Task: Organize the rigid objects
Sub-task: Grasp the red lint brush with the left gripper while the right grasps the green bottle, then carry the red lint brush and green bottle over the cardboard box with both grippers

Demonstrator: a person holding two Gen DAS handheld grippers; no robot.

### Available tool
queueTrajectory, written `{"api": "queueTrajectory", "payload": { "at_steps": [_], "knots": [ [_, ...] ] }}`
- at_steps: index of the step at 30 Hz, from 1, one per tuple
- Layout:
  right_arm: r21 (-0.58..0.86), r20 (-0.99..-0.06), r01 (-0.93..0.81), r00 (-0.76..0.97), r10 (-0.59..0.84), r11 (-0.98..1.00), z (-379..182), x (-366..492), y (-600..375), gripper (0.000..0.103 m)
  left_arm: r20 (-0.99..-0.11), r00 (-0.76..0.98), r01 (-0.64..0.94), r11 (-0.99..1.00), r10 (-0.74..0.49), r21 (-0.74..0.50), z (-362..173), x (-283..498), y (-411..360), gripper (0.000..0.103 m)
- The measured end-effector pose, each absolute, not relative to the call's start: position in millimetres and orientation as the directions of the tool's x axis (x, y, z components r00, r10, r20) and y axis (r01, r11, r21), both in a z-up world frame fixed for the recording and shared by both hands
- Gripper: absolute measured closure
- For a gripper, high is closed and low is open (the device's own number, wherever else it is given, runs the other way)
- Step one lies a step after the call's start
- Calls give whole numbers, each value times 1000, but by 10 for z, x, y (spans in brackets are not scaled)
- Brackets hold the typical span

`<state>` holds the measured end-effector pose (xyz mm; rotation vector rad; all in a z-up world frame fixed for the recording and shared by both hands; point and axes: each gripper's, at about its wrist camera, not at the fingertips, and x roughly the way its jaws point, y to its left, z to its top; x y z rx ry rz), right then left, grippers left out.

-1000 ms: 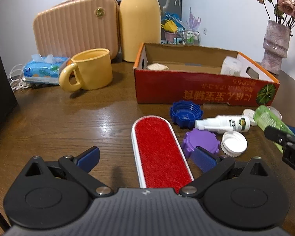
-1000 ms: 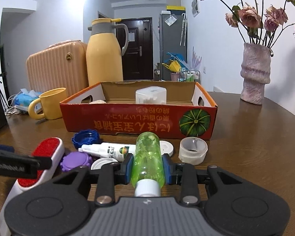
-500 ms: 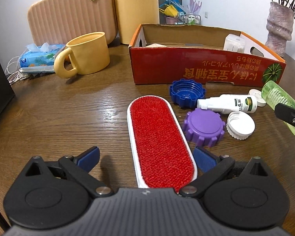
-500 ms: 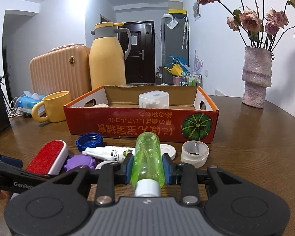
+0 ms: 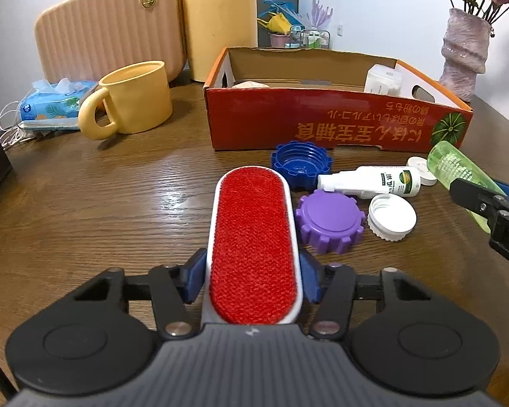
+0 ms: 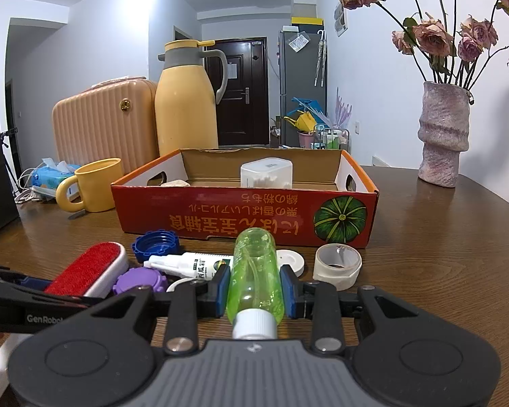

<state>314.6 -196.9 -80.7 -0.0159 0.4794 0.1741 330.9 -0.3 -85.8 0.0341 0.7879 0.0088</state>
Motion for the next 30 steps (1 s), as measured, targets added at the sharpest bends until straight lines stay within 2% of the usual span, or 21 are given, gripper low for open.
{"api": "queueTrajectory", "payload": {
  "at_steps": [20, 30],
  "knots": [
    [42, -436, -171, 883, 172, 984, -782, 3127, -1975, 73, -683, 730, 6, 1000, 12, 24, -711, 3241, 19, 47],
    [56, -401, -159, 901, 168, 986, -688, 3105, -2015, 73, -637, 771, 9, 1000, -7, 0, -445, 3165, -21, 47]
  ]
}}
